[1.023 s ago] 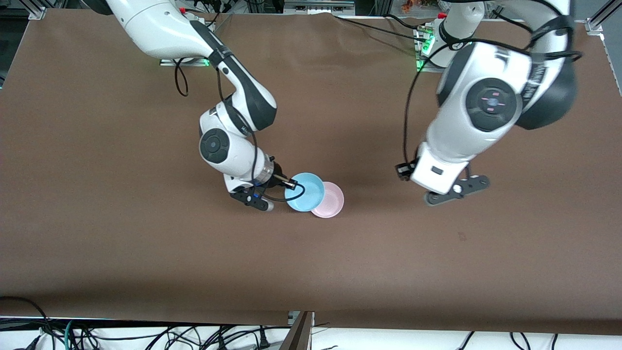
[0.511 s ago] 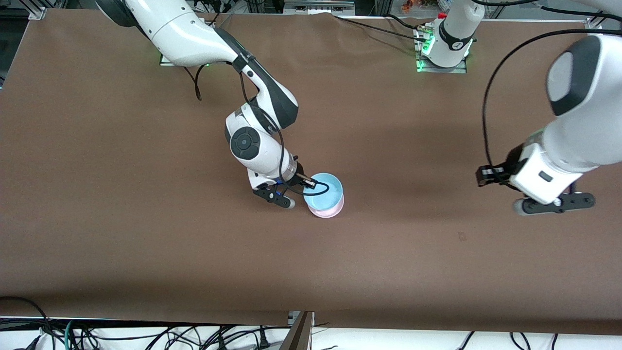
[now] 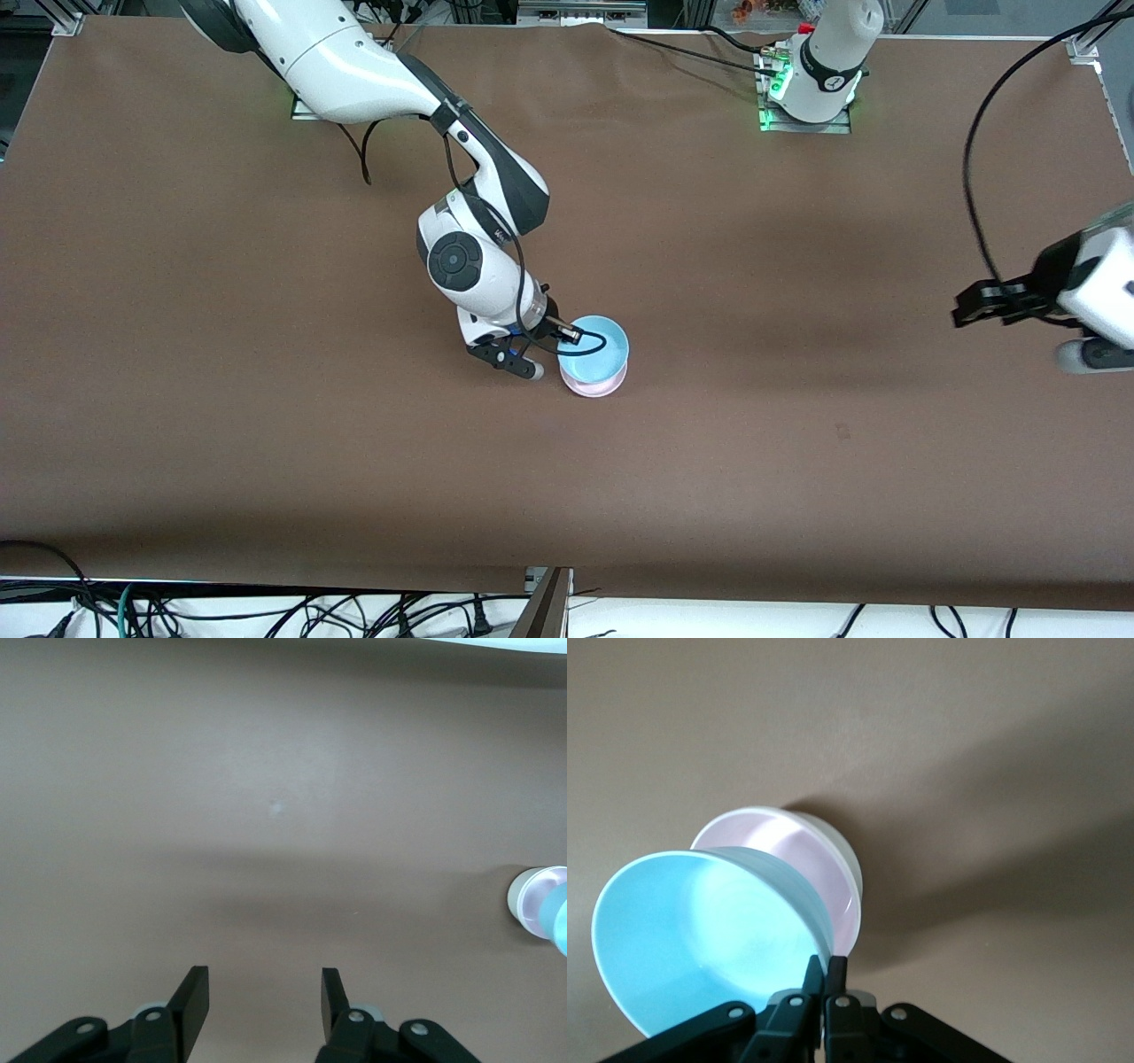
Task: Stack pink and blue bowls on white bowl
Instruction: 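Lower the blue bowl onto the pink bowl and open the right gripper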
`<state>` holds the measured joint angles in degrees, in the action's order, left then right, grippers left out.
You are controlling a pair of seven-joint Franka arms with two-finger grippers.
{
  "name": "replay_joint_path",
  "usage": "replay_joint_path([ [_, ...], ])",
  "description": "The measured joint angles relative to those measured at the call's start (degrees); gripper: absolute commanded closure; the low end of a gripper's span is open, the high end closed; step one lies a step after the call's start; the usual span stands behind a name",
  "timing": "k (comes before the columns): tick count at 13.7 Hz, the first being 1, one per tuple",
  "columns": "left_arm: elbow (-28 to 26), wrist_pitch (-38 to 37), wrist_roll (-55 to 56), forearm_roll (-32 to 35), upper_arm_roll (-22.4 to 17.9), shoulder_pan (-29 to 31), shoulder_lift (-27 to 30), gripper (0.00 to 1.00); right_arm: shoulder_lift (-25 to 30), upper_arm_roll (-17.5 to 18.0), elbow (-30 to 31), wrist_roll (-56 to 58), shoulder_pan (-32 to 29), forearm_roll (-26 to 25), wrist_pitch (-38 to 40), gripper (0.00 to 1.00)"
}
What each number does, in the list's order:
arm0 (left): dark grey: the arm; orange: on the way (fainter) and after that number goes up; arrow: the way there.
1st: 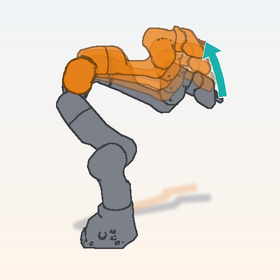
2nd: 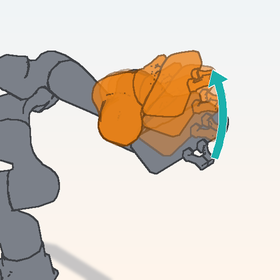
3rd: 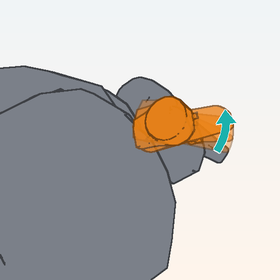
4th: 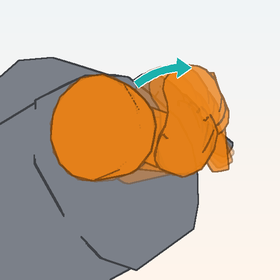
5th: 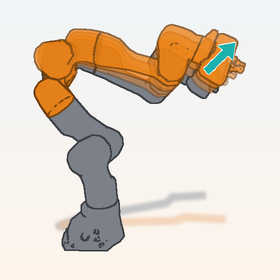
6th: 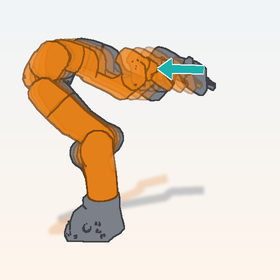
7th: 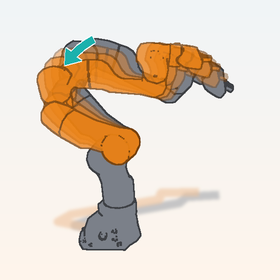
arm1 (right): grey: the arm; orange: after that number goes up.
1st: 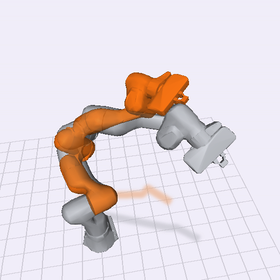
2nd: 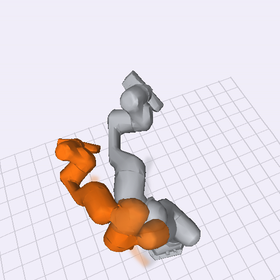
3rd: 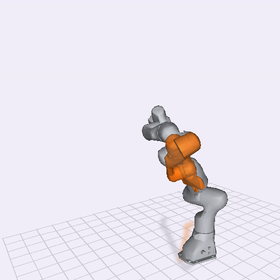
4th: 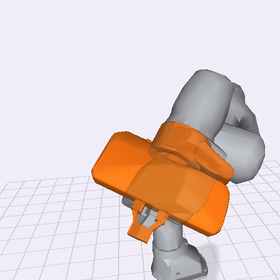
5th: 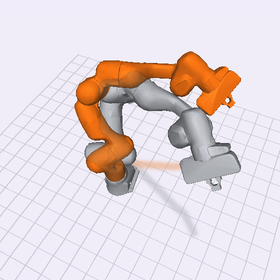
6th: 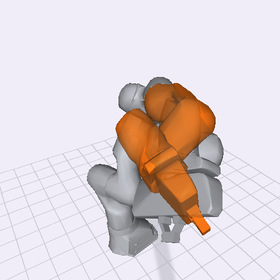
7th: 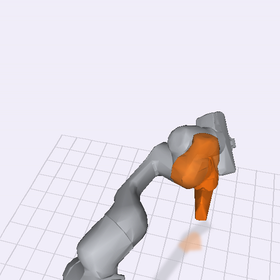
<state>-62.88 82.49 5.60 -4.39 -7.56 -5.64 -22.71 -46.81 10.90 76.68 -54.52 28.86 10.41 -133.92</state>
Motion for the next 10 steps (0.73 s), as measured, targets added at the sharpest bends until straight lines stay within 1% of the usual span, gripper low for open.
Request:
replay_joint_path([
  [2,-0.02,-2.55,-0.42,0.00,0.00,1.38,0.53,0.23,-0.22,-0.42,-0.38,0.00,0.00,0.00,-0.16,1.00],
  [4,-0.05,-3.74,-0.38,0.00,0.12,1.35,0.54,0.09,-0.55,-0.43,-0.39,0.00,0.03,0.00,-0.42,1.00],
  [5,-0.07,-3.83,-0.37,0.00,0.16,1.29,0.54,0.00,-0.73,-0.44,-0.42,0.00,0.08,-0.01,-0.59,1.00],
  [10,-0.08,-3.83,-0.35,0.00,0.04,1.36,0.54,0.00,-1.58,-0.43,-0.78,0.00,0.53,-0.01,-2.56,1.00],
])
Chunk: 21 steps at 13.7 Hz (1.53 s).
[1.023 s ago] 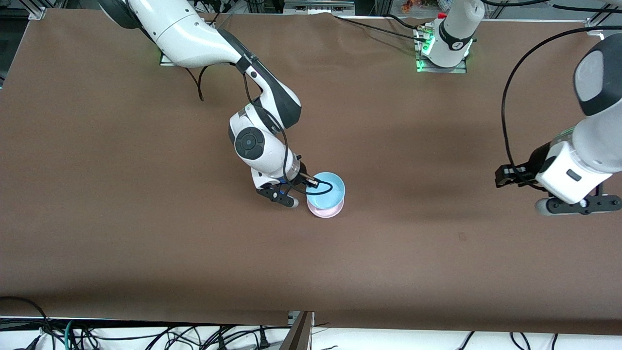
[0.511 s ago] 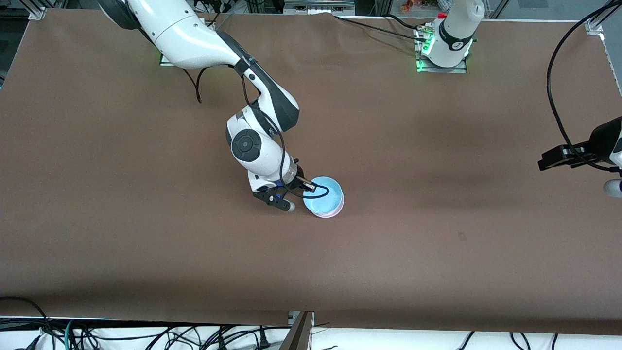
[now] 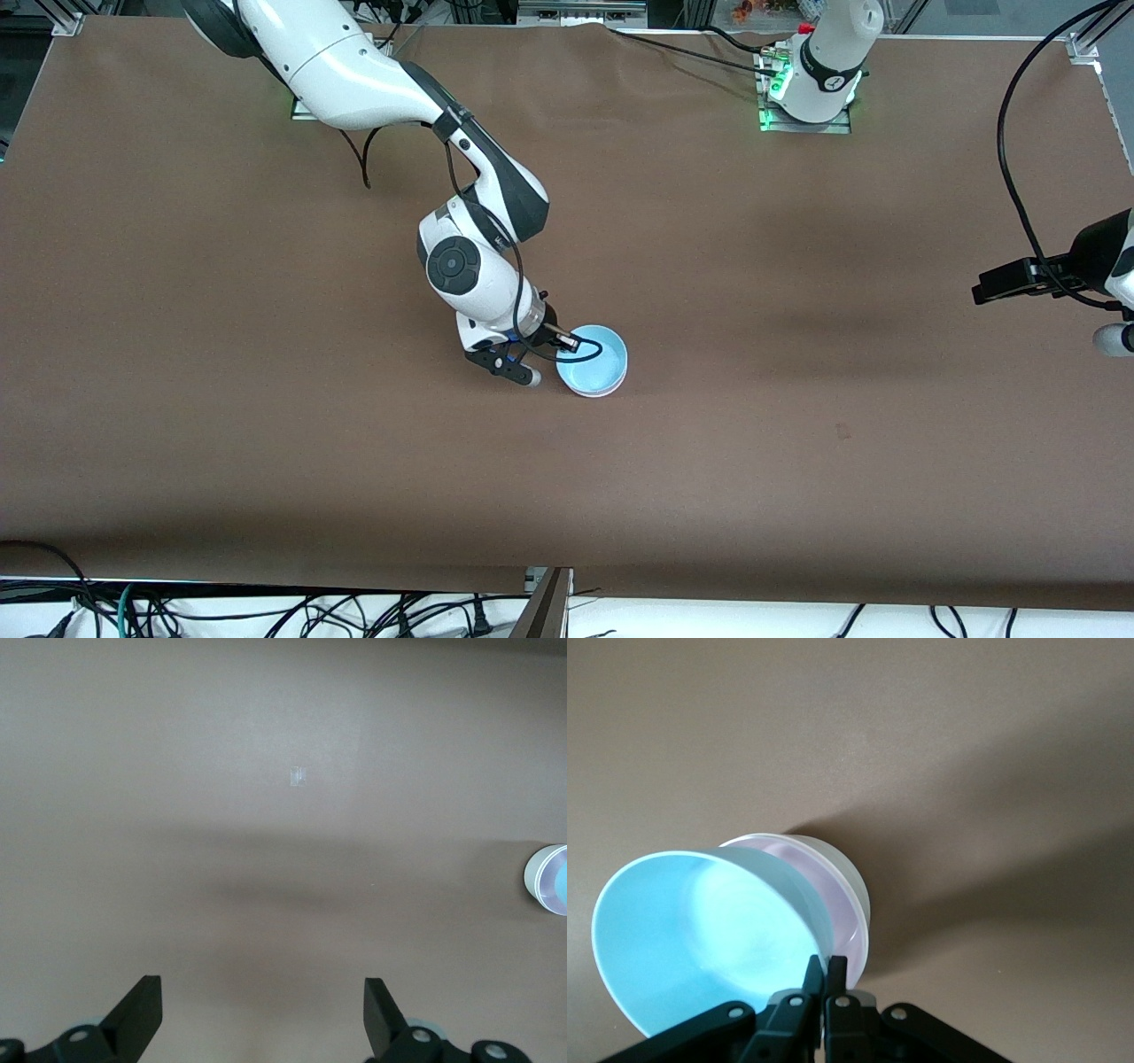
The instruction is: Stack pink and blue bowls on white bowl
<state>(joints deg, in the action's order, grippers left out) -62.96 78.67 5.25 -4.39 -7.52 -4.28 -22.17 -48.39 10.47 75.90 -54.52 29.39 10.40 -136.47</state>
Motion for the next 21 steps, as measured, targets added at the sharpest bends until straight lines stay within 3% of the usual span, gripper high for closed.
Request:
replay_joint_path([
  [4,-0.01,0.34,0.00,0.00,-0.01,0.00,0.00,0.00,-0.25,0.00,-0.21,0.00,0.02,-0.01,-0.10,0.99],
  [5,-0.01,1.15,0.00,0.00,-0.01,0.00,-0.01,0.00,-0.29,0.00,-0.21,0.00,0.02,-0.01,-0.10,0.87],
  [6,-0.02,1.88,0.00,0.00,-0.01,0.00,-0.02,0.00,-0.33,0.00,-0.21,0.00,0.02,-0.01,-0.10,0.59],
  [7,-0.02,2.33,0.00,0.00,0.00,0.00,-0.02,0.00,-0.37,0.00,-0.21,0.00,0.02,-0.01,-0.10,0.01],
  [14,-0.10,4.01,0.00,0.58,0.25,-0.49,-0.09,0.00,-0.31,-0.51,-1.07,0.09,-0.14,-0.39,1.64,0.00],
  [17,-0.45,4.56,0.00,2.19,0.72,-1.79,-0.16,0.00,1.30,-1.68,-4.00,6.80,-2.74,-1.88,11.67,0.00],
  [21,-2.94,4.53,0.00,2.20,0.96,-3.39,1.34,0.00,8.15,-2.12,-5.49,30.12,-12.21,-2.50,29.88,0.00],
])
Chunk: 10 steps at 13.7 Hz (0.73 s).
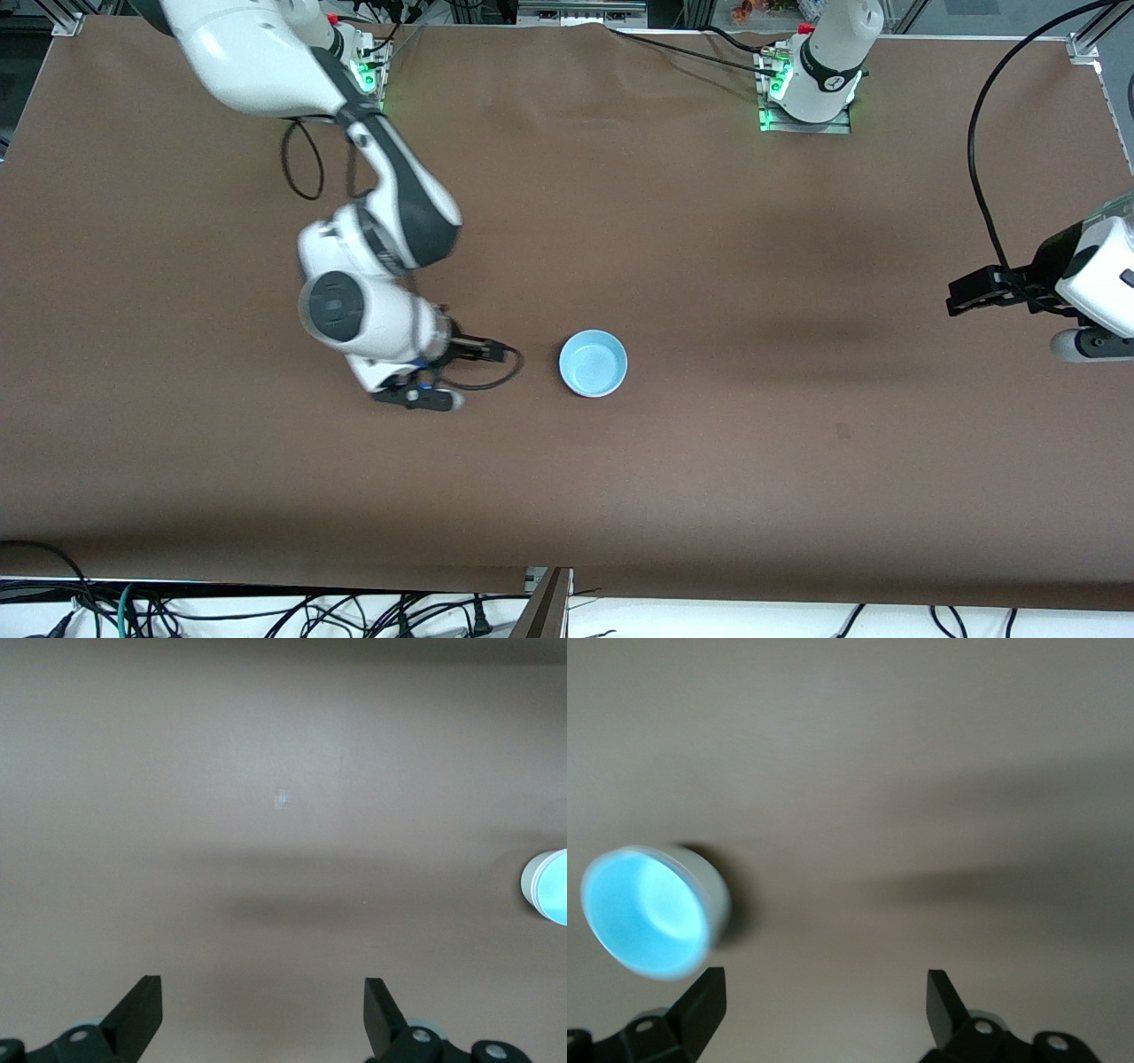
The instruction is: Stack pink and blue bowls on white bowl
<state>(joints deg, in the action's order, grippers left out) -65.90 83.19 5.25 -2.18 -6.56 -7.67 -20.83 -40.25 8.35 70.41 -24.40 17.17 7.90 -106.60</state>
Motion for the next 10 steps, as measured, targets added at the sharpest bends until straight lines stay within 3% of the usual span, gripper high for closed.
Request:
replay_joint_path([
  [5,-6.25,0.15,0.00,0.00,1.83,-0.49,4.61,0.00,8.63,-6.85,0.11,24.10,-5.82,-3.73,15.92,0.00],
  [10,-14.41,4.96,0.00,0.00,2.47,0.08,8.53,0.00,19.98,-7.48,3.68,26.83,-10.42,-9.57,19.99,0.00],
])
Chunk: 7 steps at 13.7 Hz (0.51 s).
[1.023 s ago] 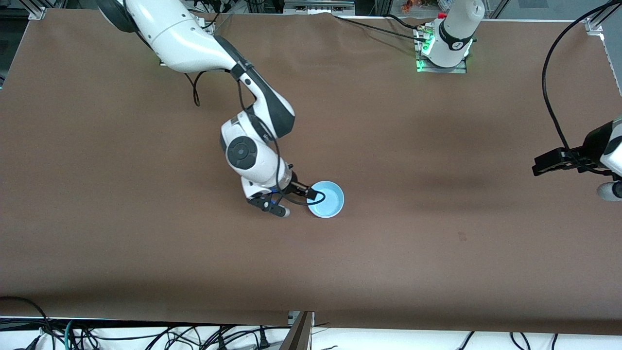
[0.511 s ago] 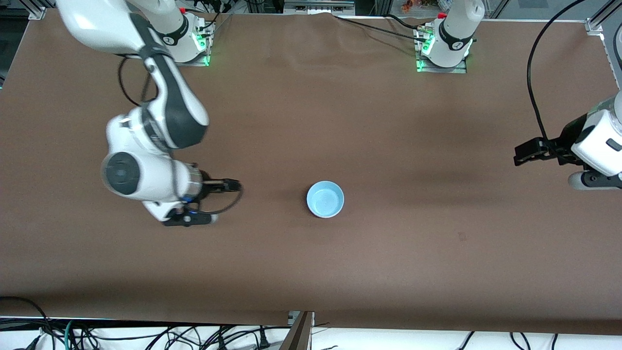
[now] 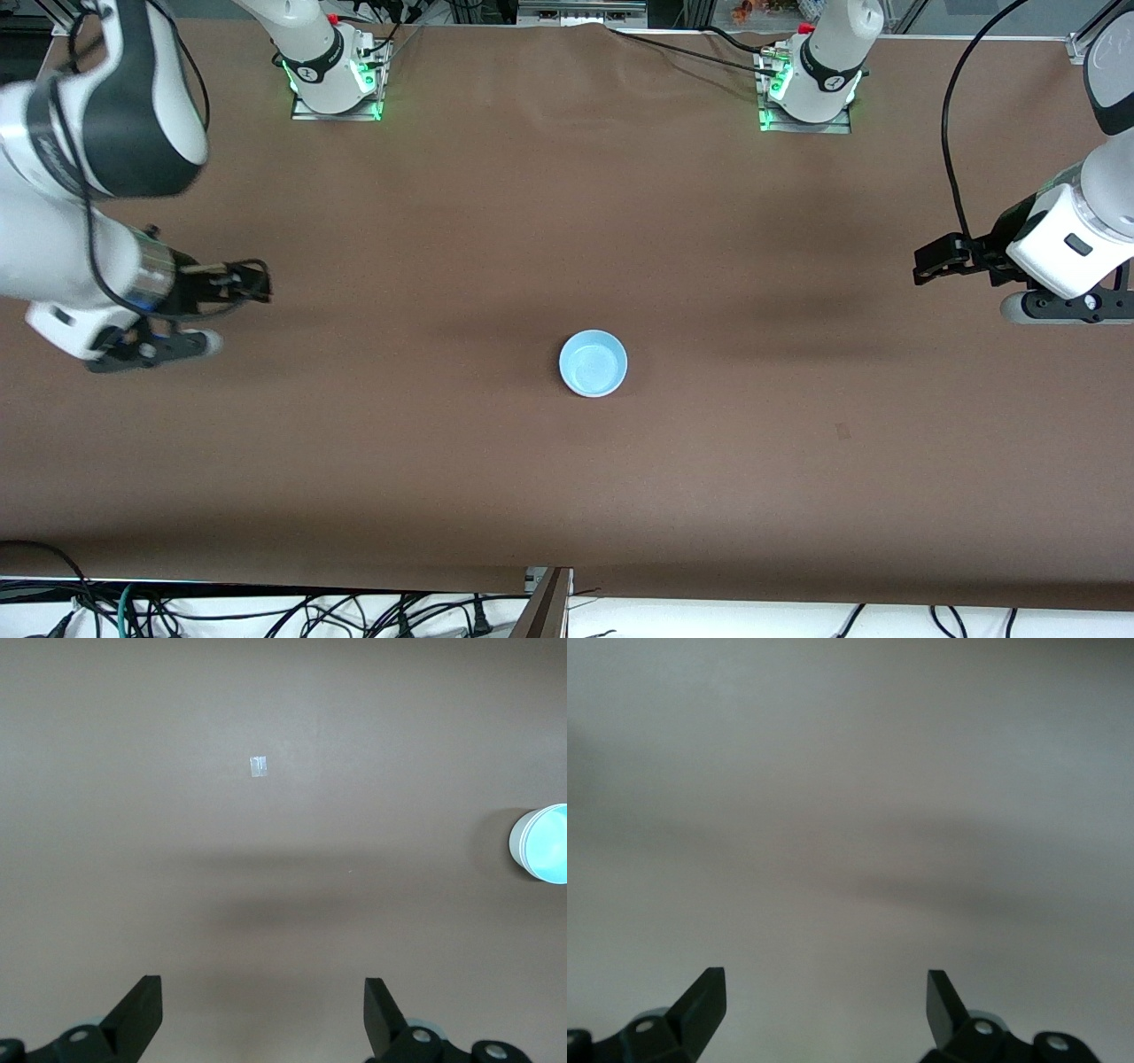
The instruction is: Stack pink and blue bowls on white bowl
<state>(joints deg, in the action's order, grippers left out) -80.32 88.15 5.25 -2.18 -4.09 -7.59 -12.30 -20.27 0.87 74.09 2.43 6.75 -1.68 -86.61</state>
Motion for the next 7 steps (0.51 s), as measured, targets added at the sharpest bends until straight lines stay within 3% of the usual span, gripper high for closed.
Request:
replay_joint_path([
  [4,-1.42,0.24,-0.05,0.01,0.06,0.03,1.91,0.00,10.75,-0.07,4.75,0.15,-2.84,-0.36,0.54,0.00],
  [7,-1.89,0.42,-0.08,0.02,0.06,0.04,3.28,0.00,14.39,-0.11,9.64,0.19,-3.58,-0.37,1.48,0.00],
])
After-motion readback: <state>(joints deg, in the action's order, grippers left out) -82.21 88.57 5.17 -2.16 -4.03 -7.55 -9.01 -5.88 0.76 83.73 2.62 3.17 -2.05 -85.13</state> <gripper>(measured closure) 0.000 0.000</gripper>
